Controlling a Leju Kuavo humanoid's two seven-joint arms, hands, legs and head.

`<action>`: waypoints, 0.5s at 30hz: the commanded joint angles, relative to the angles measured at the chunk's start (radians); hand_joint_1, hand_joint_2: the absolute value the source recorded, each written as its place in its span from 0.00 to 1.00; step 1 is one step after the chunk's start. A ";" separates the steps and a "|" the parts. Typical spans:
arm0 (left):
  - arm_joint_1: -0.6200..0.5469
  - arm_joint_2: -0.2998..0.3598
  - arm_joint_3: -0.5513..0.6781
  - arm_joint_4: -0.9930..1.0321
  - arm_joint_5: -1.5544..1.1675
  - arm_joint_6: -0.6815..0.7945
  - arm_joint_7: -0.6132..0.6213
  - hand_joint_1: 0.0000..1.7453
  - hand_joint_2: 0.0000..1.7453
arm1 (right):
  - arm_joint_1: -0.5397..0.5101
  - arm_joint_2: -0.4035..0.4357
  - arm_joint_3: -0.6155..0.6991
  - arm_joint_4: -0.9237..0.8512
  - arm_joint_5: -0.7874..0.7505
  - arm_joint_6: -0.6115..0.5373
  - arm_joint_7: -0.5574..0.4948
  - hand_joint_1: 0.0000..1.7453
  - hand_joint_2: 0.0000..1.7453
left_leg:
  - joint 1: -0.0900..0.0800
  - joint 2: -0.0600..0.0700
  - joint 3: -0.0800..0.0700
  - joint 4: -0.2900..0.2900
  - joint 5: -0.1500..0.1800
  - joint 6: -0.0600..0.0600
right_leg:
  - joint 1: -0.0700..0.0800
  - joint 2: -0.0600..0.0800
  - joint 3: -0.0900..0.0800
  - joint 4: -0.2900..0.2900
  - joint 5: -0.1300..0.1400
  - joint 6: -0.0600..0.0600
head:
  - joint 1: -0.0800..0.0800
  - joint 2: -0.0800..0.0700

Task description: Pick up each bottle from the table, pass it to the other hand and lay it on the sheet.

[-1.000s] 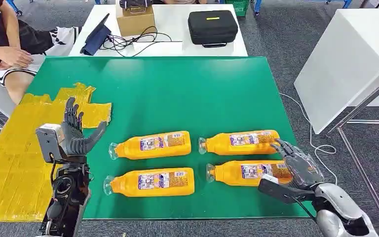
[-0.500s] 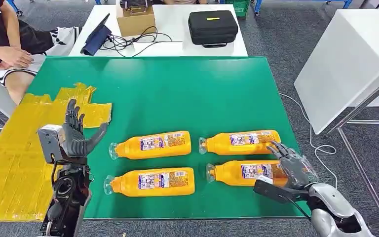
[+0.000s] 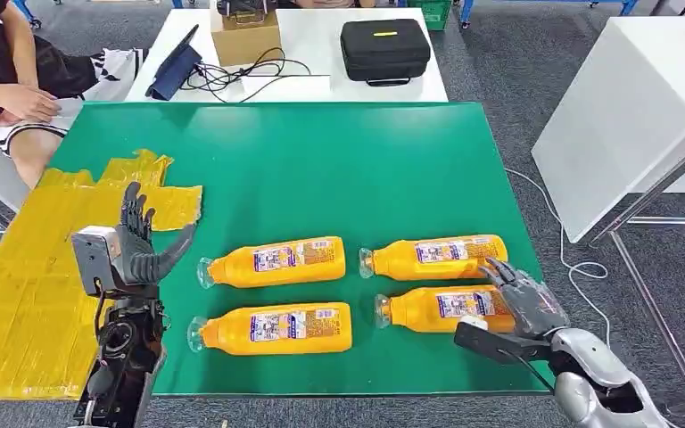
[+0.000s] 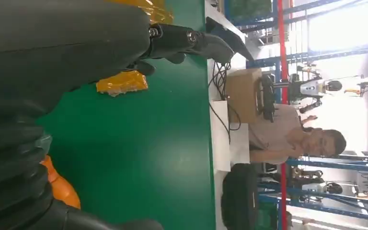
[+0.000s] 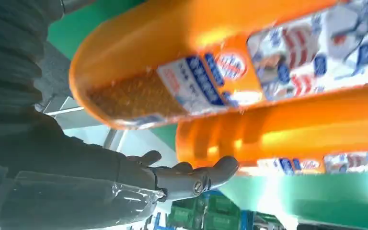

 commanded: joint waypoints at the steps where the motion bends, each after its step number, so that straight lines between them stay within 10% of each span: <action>1: 0.002 -0.019 0.050 0.029 0.004 0.005 0.010 0.00 1.00 | -0.072 0.057 0.063 0.164 0.016 0.017 -0.005 0.00 1.00 | 0.000 0.004 0.005 -0.001 -0.002 -0.001 | 0.000 0.003 0.004 -0.002 0.000 0.000 | 0.000 0.000; 15: -0.019 -0.027 0.060 0.056 -0.007 -0.004 0.017 0.00 1.00 | -0.053 0.051 0.103 0.203 -0.003 0.079 -0.031 0.12 1.00 | 0.001 0.001 0.009 -0.002 -0.002 -0.001 | 0.001 -0.001 0.009 -0.004 -0.001 0.000 | 0.000 0.000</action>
